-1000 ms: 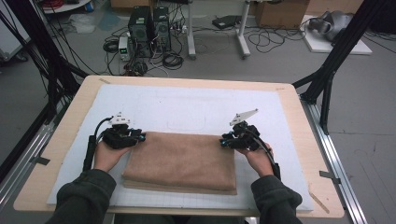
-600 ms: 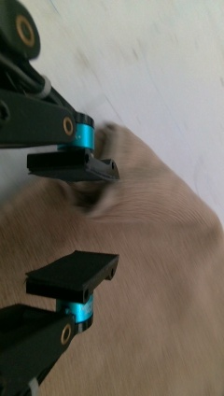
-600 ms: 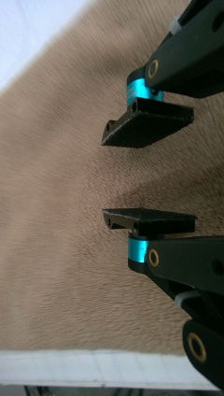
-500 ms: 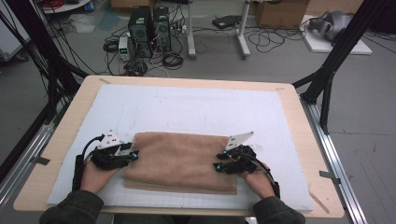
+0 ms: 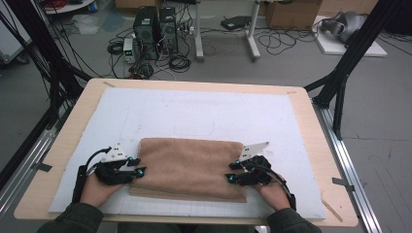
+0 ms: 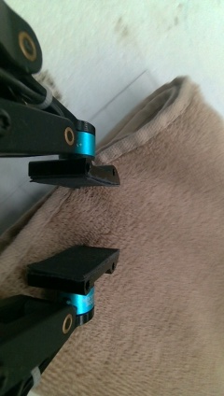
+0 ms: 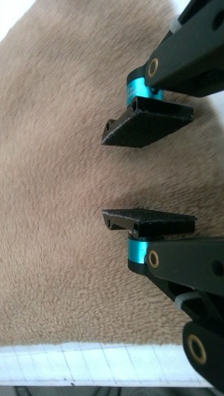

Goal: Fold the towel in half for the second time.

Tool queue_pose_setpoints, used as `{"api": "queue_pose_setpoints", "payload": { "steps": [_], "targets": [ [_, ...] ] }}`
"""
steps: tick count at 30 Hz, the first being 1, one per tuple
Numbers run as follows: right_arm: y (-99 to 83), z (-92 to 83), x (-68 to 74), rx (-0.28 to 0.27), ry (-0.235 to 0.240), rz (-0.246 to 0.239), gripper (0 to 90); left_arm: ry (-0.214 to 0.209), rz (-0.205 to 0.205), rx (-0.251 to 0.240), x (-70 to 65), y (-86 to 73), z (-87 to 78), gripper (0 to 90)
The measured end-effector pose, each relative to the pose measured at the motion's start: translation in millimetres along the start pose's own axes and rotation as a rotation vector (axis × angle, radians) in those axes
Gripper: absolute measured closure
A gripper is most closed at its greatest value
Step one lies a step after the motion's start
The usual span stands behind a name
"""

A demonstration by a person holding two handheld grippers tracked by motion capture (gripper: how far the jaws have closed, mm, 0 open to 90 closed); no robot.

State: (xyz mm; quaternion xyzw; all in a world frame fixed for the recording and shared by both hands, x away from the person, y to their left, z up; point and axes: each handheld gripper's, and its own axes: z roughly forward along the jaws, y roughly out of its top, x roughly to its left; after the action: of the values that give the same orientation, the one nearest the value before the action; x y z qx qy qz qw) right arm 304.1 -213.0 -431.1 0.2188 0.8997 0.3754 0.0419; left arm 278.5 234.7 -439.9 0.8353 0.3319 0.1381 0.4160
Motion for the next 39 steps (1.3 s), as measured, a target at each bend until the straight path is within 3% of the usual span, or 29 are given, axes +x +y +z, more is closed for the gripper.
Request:
{"api": "queue_pose_setpoints", "payload": {
  "steps": [3,6,8,12,16,19,21,26,29,31,34,39],
  "targets": [
    [4.9,-5.3,4.3,-0.008,-0.017,-0.007,54.4,-0.020,-0.036,-0.049,-0.1,0.1,-5.6,54.3],
    [11.4,-13.7,15.3,-0.056,0.029,-0.036,52.7,-0.069,-0.021,-0.093,-6.9,1.9,-13.7,54.1],
    [12.2,-14.3,23.5,-0.060,0.044,-0.067,51.3,-0.091,-0.014,-0.085,-12.0,0.3,-14.5,53.7],
    [1.6,-6.0,29.8,0.012,0.048,-0.089,50.7,-0.070,0.023,-0.025,-16.8,-9.7,-9.6,53.6],
    [-11.9,-6.4,28.5,-0.004,0.039,-0.072,51.2,-0.059,0.026,-0.039,-21.0,-15.1,-10.6,53.3],
    [-8.3,-9.8,25.8,0.011,0.038,-0.075,50.0,-0.076,0.021,-0.043,-21.2,-10.6,-13.0,51.2],
    [-0.9,-14.4,20.7,0.001,0.006,-0.072,49.3,-0.077,0.016,-0.069,-19.1,-3.1,-13.2,51.1],
    [24.3,-12.1,-10.0,-0.022,-0.070,-0.036,44.3,-0.016,0.043,-0.103,-4.0,24.0,1.3,47.3],
    [33.0,-3.5,-28.9,-0.048,-0.074,0.003,42.7,0.002,0.037,-0.106,8.0,36.1,17.6,45.8],
    [33.2,3.9,-36.7,-0.042,-0.087,0.018,41.7,0.009,0.015,-0.069,16.3,38.2,30.1,45.7],
    [28.9,15.1,-44.4,0.009,-0.090,0.056,40.9,0.010,-0.022,-0.004,24.4,34.0,44.3,44.9],
    [21.2,15.0,-44.7,0.007,-0.108,0.036,41.7,0.018,-0.017,0.003,21.3,33.9,43.1,42.4]
  ]
}}
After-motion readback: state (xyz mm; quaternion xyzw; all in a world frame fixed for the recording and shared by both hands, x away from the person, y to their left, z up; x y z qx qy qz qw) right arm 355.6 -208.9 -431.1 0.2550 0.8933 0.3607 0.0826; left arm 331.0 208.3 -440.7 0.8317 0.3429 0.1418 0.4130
